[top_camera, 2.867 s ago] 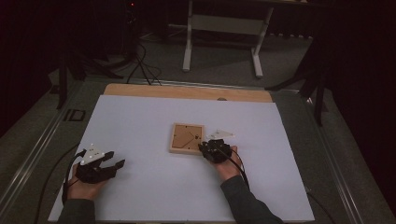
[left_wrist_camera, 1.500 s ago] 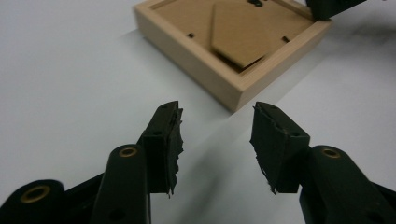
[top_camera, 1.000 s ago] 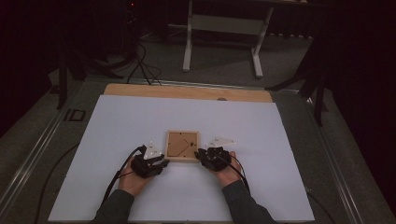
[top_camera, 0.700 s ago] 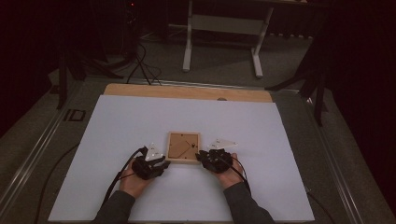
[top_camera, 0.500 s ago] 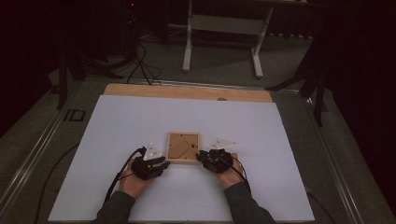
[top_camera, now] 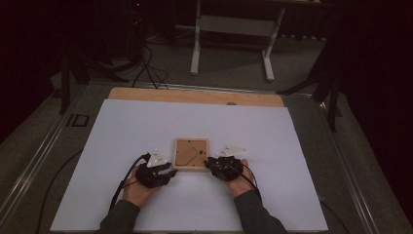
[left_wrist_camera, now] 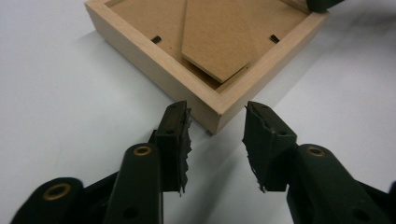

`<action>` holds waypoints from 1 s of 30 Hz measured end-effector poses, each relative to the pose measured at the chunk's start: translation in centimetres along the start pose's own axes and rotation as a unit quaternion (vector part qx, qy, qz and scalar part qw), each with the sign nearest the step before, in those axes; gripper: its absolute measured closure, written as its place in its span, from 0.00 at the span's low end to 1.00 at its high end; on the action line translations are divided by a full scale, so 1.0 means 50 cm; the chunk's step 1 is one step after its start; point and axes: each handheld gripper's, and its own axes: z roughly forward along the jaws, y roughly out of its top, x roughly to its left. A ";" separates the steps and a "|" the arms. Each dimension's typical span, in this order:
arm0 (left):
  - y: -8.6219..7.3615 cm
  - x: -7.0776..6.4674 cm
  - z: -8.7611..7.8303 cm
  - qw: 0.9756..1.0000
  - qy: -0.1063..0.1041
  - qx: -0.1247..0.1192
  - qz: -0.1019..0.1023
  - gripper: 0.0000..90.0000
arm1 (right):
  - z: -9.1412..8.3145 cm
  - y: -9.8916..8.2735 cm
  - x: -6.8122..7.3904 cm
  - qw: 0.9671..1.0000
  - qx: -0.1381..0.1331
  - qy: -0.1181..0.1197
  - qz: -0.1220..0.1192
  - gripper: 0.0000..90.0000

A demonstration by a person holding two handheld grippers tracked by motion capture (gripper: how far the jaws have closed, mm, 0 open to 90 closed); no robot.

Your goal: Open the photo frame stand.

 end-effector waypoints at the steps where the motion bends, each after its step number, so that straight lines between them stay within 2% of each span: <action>1: 0.000 0.001 -0.003 1.000 -0.002 -0.005 -0.004 0.64 | -0.003 0.001 0.001 1.000 -0.004 -0.001 0.001 0.82; 3: 0.002 0.002 -0.007 1.000 -0.007 -0.015 -0.011 0.62 | -0.009 0.002 0.002 1.000 -0.012 -0.001 -0.002 0.87; 6: 0.010 0.001 -0.010 1.000 -0.001 -0.023 -0.010 0.58 | -0.016 0.001 0.011 1.000 -0.012 -0.012 -0.016 0.99; 11: 0.019 -0.002 -0.011 0.999 0.003 -0.031 -0.009 0.55 | -0.013 -0.003 0.026 0.999 -0.002 -0.010 -0.039 1.00; 21: 0.039 -0.015 0.005 0.999 0.019 -0.026 0.009 0.54 | -0.008 -0.007 0.031 0.999 0.004 -0.007 -0.044 1.00; 25: 0.050 -0.016 0.009 0.999 0.018 -0.028 0.018 0.53 | -0.006 -0.007 0.030 0.999 0.002 -0.005 -0.047 1.00; 30: 0.064 -0.016 0.021 0.999 0.022 -0.027 0.017 0.53 | -0.005 -0.007 0.030 0.999 0.001 -0.004 -0.049 1.00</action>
